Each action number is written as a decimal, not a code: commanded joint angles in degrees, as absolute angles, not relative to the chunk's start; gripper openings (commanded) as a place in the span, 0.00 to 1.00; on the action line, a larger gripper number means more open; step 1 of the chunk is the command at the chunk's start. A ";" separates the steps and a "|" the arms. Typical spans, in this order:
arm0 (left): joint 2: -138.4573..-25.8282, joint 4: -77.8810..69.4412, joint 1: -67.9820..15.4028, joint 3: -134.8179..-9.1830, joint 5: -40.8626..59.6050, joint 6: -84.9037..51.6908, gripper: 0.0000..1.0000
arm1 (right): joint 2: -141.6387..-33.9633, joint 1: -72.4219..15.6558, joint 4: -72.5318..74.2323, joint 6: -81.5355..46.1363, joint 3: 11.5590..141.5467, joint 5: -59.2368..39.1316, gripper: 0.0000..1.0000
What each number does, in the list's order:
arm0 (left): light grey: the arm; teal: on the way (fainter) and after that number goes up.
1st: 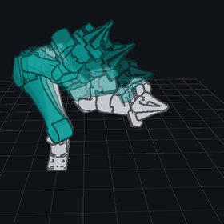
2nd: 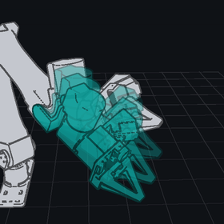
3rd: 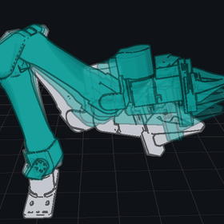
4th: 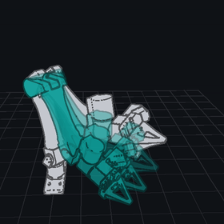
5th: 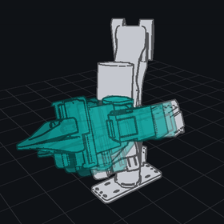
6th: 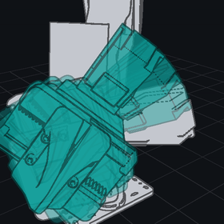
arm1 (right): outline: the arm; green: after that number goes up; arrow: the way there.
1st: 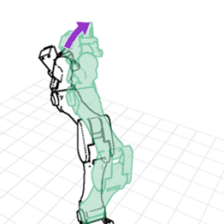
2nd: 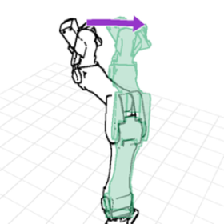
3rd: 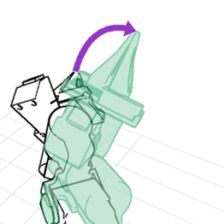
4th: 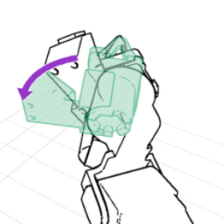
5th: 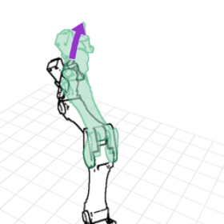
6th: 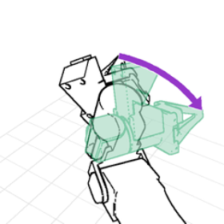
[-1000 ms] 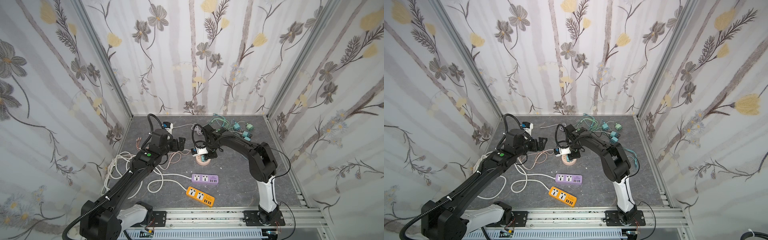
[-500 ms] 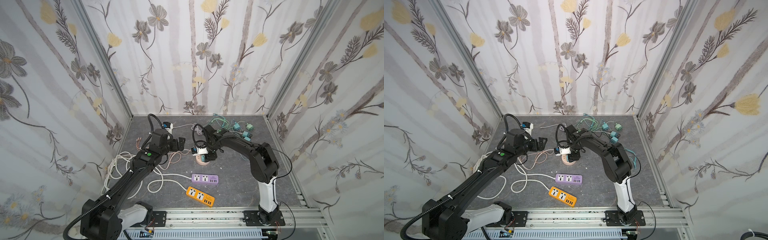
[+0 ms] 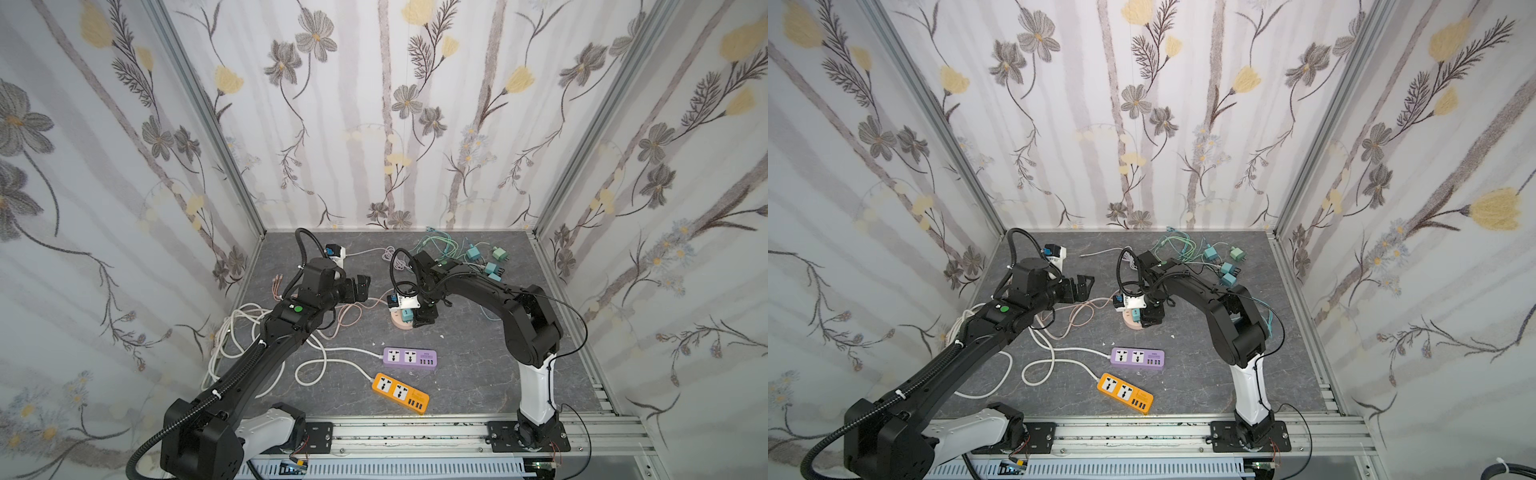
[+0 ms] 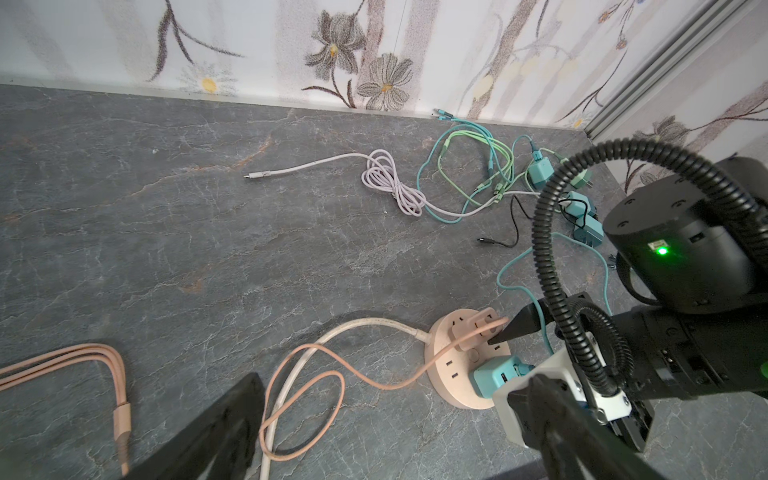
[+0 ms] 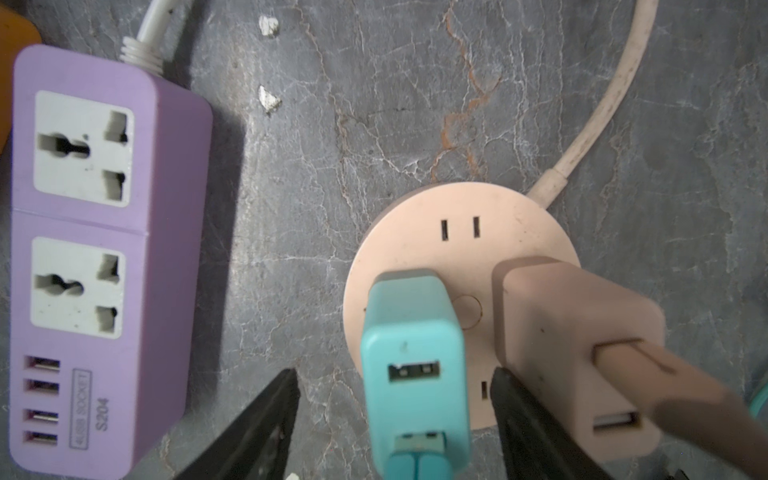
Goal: Insert the plug
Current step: 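Lower the teal charger into a socket beside the pink charger with the right gripper, then open the right gripper and lift it off the plugged teal charger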
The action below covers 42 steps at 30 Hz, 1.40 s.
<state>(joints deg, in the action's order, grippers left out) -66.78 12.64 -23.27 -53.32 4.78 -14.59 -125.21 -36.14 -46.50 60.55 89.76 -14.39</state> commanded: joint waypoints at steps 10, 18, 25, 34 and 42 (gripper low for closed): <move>-67.16 10.74 -23.20 -52.91 5.27 -15.27 1.00 | -119.55 -34.50 -43.86 58.67 83.14 -14.17 0.99; -65.86 10.86 -23.12 -52.30 4.92 -15.27 1.00 | -106.92 -33.37 -37.80 45.29 74.17 -19.89 0.99; -66.04 9.99 -23.03 -52.45 1.45 -19.13 1.00 | -93.85 -35.54 -15.40 -1.77 62.25 -13.90 0.97; -66.09 11.17 -23.03 -52.47 -3.82 -21.41 1.00 | -91.64 -43.14 5.09 -27.78 50.80 6.53 0.58; -66.10 12.93 -23.04 -51.90 -4.98 -20.92 1.00 | -98.83 -46.30 7.70 -23.54 54.92 9.95 0.42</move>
<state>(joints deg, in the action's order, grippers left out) -66.26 12.58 -23.14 -52.25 -3.09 -20.82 -97.93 -45.63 2.26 -22.46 54.26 5.54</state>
